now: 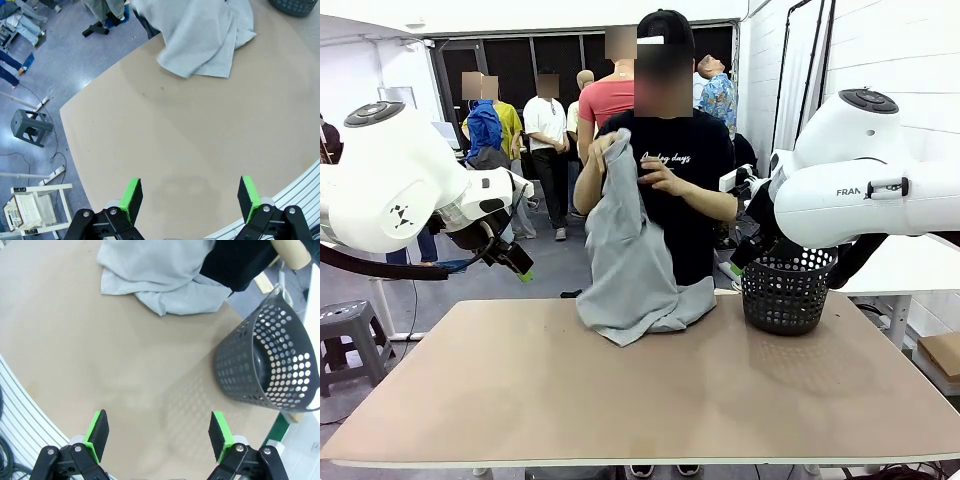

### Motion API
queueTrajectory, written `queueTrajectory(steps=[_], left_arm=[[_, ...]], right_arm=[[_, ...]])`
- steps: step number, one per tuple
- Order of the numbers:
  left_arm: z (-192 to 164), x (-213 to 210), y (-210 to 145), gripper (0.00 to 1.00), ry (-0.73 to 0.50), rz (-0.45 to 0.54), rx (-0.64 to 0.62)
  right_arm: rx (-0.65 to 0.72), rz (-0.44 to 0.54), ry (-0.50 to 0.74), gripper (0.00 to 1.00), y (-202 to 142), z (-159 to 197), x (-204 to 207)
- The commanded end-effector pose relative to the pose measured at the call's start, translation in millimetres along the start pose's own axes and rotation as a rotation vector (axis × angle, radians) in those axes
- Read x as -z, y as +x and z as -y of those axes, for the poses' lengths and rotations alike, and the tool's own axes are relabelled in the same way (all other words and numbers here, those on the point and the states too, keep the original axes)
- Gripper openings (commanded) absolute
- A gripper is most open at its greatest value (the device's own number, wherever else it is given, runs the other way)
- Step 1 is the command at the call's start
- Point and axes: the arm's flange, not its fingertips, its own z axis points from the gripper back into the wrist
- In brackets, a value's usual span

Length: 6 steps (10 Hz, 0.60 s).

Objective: Fold the training pants.
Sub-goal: Grab both ends of the Training pants handed by a person.

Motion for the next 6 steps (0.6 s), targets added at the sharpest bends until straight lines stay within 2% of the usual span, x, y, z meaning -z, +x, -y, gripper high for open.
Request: queueTrajectory(steps=[1,6], left_arm=[[-1.1,1.0,0.9,1.0,0.0,0.009,-0.003],[-1.1,1.0,0.9,1.0,0.0,0.009,-0.003]], right_arm=[[0.002,0.002,0.008,1.0,-0.3,0.3,0.5],[0.002,0.002,0.008,1.0,-0.3,0.3,0.5]])
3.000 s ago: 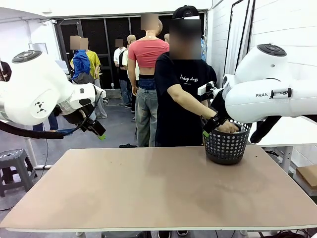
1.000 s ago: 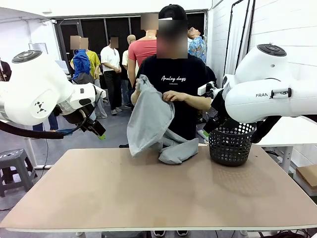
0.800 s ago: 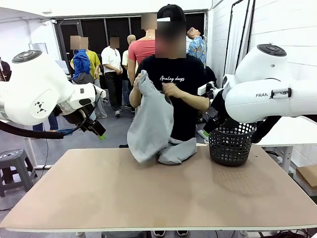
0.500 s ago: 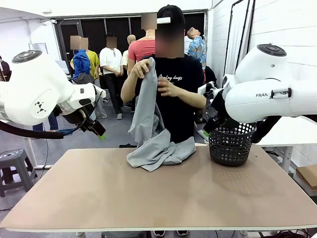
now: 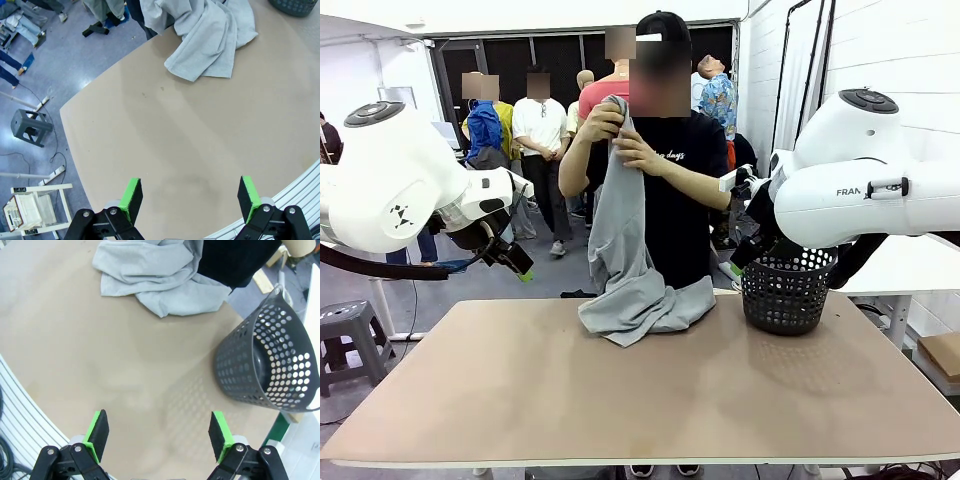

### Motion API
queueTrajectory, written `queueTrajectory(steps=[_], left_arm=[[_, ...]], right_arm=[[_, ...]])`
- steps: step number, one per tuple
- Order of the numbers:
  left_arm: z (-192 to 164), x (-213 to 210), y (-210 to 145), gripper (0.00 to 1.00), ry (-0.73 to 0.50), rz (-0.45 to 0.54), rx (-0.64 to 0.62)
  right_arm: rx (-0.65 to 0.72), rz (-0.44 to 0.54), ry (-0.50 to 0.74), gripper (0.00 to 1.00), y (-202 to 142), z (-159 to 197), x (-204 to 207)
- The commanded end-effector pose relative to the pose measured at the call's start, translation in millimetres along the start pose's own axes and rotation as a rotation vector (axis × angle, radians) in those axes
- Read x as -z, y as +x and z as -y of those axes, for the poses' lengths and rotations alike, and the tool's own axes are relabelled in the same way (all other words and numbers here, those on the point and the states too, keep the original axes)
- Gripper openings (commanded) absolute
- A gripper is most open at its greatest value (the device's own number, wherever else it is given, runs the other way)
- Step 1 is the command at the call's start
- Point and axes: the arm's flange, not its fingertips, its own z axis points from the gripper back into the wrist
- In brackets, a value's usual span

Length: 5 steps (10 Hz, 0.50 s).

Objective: Fold the training pants.
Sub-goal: Grab both ends of the Training pants handed by a person.

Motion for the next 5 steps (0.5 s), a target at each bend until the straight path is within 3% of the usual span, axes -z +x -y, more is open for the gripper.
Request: queueTrajectory(steps=[1,5], left_arm=[[-1.1,1.0,0.9,1.0,0.0,0.009,-0.003],[-1.1,1.0,0.9,1.0,0.0,0.009,-0.003]], right_arm=[[0.002,0.002,0.008,1.0,-0.3,0.3,0.5],[0.002,0.002,0.008,1.0,-0.3,0.3,0.5]])
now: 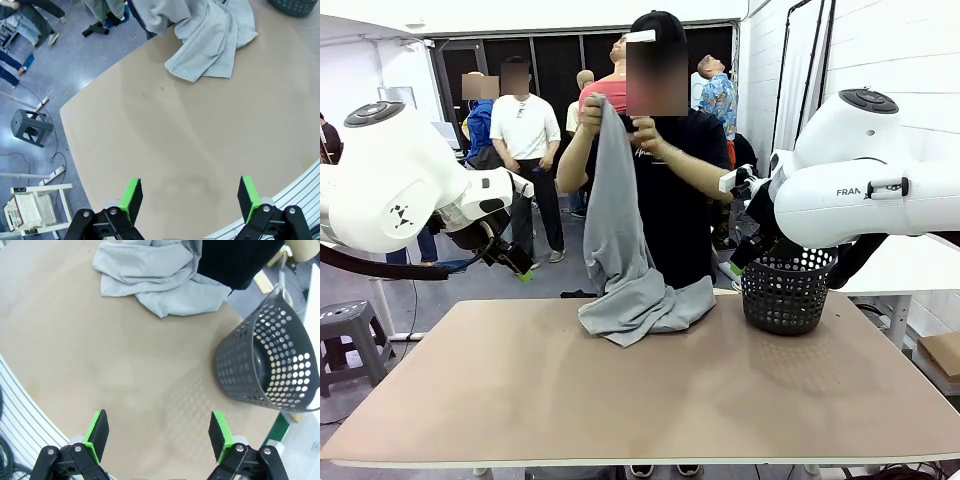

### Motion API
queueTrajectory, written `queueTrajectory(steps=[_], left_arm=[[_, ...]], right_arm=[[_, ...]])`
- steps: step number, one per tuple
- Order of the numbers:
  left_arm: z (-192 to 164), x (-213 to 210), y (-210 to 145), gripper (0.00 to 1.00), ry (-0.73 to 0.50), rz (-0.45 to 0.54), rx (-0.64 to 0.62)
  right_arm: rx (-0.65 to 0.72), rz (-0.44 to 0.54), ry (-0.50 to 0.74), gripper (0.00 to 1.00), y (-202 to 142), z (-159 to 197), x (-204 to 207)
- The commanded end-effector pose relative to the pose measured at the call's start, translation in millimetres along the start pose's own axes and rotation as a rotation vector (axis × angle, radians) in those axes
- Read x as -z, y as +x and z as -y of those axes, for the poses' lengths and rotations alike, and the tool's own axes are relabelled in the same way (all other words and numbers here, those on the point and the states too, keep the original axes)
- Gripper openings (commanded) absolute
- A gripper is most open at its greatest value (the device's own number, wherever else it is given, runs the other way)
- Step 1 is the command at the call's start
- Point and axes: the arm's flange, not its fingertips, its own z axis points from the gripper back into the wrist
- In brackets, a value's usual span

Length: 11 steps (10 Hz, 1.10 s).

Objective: Fold the training pants.
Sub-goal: Grab both ends of the Training pants handed by a person.

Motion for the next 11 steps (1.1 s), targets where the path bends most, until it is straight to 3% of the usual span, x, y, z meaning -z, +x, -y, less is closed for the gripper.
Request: queueTrajectory(steps=[1,11], left_arm=[[-1.1,1.0,0.9,1.0,0.0,0.009,-0.003],[-1.1,1.0,0.9,1.0,0.0,0.009,-0.003]], right_arm=[[0.002,0.002,0.008,1.0,-0.3,0.3,0.5],[0.002,0.002,0.008,1.0,-0.3,0.3,0.5]])
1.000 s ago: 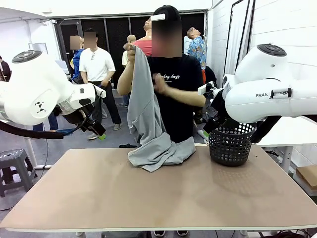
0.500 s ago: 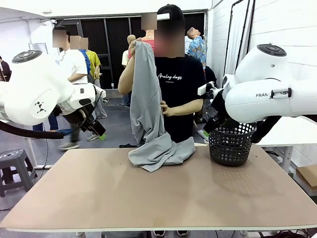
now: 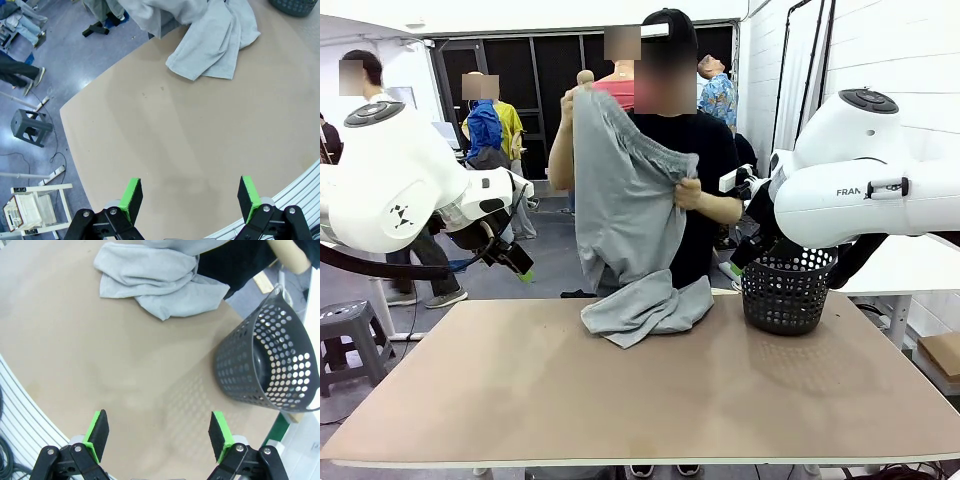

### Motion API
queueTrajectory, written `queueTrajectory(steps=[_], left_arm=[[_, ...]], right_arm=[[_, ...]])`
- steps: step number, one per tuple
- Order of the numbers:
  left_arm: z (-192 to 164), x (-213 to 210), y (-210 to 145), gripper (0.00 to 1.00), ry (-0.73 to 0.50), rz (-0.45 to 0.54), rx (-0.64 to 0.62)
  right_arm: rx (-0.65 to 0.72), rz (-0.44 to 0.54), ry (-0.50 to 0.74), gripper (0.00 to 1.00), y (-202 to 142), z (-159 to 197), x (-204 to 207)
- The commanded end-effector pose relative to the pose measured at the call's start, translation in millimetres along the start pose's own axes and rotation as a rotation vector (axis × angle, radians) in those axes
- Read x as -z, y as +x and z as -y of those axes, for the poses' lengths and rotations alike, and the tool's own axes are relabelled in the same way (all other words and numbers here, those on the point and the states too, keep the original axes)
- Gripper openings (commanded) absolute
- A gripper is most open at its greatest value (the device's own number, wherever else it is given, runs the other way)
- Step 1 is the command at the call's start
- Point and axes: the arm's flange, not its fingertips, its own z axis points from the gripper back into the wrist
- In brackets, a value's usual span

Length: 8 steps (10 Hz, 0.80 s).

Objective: Fold the training pants.
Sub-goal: Grab both ends of the Training pants handed by a person.

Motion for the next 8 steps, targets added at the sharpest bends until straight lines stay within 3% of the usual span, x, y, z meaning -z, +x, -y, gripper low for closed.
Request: queueTrajectory(steps=[1,8], left_arm=[[-1.1,1.0,0.9,1.0,0.0,0.009,-0.003],[-1.1,1.0,0.9,1.0,0.0,0.009,-0.003]], right_arm=[[0.002,0.002,0.008,1.0,-0.3,0.3,0.5],[0.002,0.002,0.008,1.0,-0.3,0.3,0.5]])
